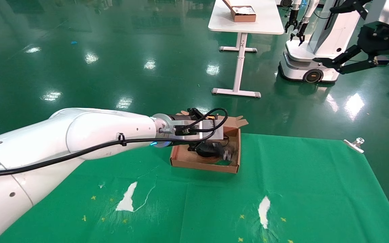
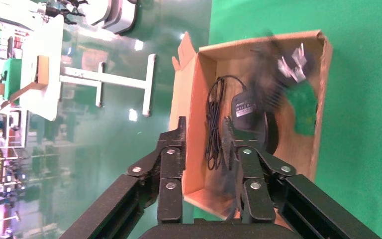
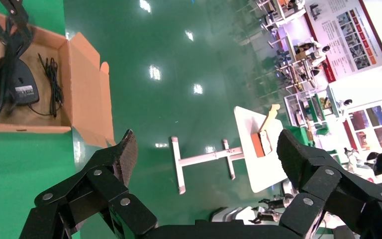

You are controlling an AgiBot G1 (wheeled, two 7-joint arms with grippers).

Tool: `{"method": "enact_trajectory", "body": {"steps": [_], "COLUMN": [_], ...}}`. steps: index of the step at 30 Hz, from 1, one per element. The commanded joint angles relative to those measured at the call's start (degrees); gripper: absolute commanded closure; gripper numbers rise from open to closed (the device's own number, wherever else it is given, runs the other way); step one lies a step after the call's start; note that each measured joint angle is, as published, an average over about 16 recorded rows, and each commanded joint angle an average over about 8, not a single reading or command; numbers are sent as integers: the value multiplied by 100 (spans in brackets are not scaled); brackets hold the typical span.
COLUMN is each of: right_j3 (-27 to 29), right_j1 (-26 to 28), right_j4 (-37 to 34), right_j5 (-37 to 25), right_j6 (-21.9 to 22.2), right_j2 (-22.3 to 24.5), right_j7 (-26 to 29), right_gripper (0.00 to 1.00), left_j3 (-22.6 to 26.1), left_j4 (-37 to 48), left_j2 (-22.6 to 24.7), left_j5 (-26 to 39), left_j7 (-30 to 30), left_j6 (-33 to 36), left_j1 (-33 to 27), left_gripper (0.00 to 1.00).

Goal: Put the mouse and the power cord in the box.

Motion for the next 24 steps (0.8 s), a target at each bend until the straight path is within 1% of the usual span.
{"method": "enact_trajectory", "body": {"steps": [1,4,24], "right_j3": [12,87,738], "right_j1": [4,-225,-2286], "right_j4": [5,241,2398], "right_j5": [18,163,1464], "right_j6": [-15,-46,-411], "right_j2": [-16,40,547], "right_j7": [-19,157,1824], "right_gripper": [0,0,0], "left_j3": [-13,-321,-2506], "left_j4": [-47,-205,-1328], "left_j2": [-35,-242,-1714], "left_j5": [-50,-289,-1986], "left_j7": [-16,-20,-53], "left_j6": [19,276,2101], "left_j1": [25,218,1587], "left_gripper": [0,0,0]}}
